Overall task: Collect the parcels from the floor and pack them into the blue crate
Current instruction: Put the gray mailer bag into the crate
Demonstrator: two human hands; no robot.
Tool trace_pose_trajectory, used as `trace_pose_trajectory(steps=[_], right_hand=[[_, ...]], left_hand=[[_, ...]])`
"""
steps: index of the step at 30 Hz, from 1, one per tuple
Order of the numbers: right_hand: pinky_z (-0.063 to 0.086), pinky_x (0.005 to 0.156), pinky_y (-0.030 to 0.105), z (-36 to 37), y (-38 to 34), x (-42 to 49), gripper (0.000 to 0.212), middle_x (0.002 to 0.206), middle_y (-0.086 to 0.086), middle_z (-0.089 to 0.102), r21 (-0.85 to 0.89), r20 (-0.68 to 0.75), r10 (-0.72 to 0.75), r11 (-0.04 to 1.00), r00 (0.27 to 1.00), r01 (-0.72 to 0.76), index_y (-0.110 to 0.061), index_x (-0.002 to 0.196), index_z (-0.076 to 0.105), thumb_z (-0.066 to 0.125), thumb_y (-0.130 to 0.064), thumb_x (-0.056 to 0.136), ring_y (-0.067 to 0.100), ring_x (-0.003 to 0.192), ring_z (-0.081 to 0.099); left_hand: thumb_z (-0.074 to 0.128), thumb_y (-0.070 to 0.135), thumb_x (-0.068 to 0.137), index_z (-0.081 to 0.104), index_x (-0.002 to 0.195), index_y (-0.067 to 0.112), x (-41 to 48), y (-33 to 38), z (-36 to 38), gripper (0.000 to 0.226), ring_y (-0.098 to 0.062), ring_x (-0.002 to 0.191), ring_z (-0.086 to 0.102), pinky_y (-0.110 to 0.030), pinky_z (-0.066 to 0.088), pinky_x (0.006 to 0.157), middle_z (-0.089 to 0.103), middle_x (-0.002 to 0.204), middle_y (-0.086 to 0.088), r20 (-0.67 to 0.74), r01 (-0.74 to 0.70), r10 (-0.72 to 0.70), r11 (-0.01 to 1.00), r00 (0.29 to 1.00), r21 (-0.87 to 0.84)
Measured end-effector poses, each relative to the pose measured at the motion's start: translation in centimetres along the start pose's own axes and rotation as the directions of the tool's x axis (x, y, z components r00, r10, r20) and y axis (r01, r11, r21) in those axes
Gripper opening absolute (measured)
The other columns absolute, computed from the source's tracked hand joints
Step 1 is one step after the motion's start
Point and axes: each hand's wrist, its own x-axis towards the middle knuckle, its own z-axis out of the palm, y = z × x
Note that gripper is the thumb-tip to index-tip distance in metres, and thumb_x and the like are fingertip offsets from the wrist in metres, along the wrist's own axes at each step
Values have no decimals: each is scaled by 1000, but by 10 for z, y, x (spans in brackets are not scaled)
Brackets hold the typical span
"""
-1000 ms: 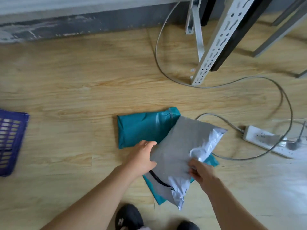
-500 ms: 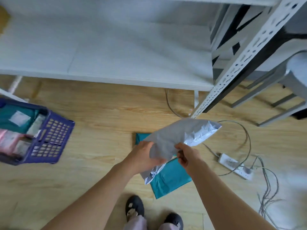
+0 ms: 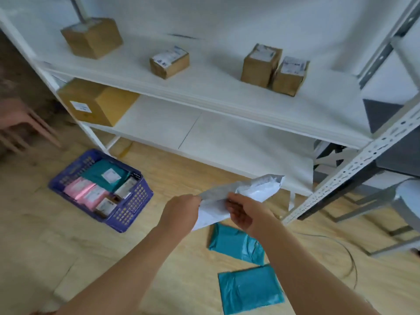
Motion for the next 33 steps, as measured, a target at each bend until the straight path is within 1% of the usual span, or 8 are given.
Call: trace_pose_trajectory(steps=[4, 11, 17, 19, 22, 24, 28, 33], right_hand=[[50, 50, 18, 37, -7, -28, 8, 70, 2, 64, -314, 28, -143, 938, 989, 144, -13, 80, 64, 63, -10, 87, 12, 57, 57], [49, 50, 23, 130, 2, -41, 10, 67, 5, 61, -600, 111, -282, 746, 953, 291, -4, 90, 65, 60, 3, 85, 16, 57, 53], [46, 63, 31, 218, 19, -27, 55, 88, 4, 58, -820, 170, -380, 457, 909, 344, -14, 126, 47, 67, -5, 76, 24, 71, 59], [44, 62, 31, 243, 26, -25, 57, 96, 7, 57, -839, 199, -418, 395, 887, 374, -15, 125, 41, 67, -4, 76, 27, 79, 59], [43, 59, 29, 274, 32, -16, 40, 97, 14, 63, -837, 152, -421, 427, 894, 343, -10, 102, 45, 68, -2, 71, 26, 77, 59], [48, 57, 29, 291, 35, -5, 44, 92, 13, 66, -832, 140, -367, 460, 920, 310, -3, 106, 55, 72, -4, 65, 27, 72, 62], [55, 71, 39, 331, 38, 16, 62, 104, 19, 66, -762, 207, -242, 568, 948, 311, 0, 121, 50, 72, 3, 63, 29, 82, 63], [51, 66, 37, 401, 33, 62, 15, 78, 16, 64, -666, 260, -250, 653, 933, 361, 2, 91, 63, 64, 0, 76, 26, 69, 59]], left_hand=[[40, 6, 91, 42, 68, 15, -20, -54, -51, 25, -32, 81, 58, -30, 29, 57, 49, 65, -6, -25, 171, -175, 978, 984, -123], [39, 13, 97, 64, 109, 12, -59, -173, -100, 28, -27, 97, 62, -32, 45, 75, 67, 103, -9, -148, 350, -407, 885, 901, -308], [36, 14, 98, 61, 118, 15, -67, -246, -123, 32, -27, 107, 57, -34, 43, 85, 63, 116, -8, -171, 431, -527, 809, 833, -399], [35, 14, 99, 59, 123, 15, -70, -270, -123, 34, -26, 111, 55, -34, 42, 88, 61, 122, -8, -175, 454, -560, 787, 810, -418], [38, 9, 96, 63, 111, 6, -75, -301, -121, 29, -26, 107, 57, -32, 40, 84, 63, 114, -12, -206, 472, -609, 750, 766, -464], [41, 4, 93, 65, 101, 3, -74, -323, -118, 25, -27, 101, 59, -30, 40, 80, 66, 104, -13, -226, 478, -646, 717, 729, -508], [42, 0, 90, 67, 89, 3, -61, -374, -110, 26, -30, 94, 62, -40, 48, 80, 69, 92, -10, -195, 468, -687, 647, 700, -602], [41, -2, 89, 48, 65, 12, -16, -445, -122, 28, -22, 72, 48, -28, 33, 55, 50, 65, -3, -179, 496, -723, 611, 668, -617]])
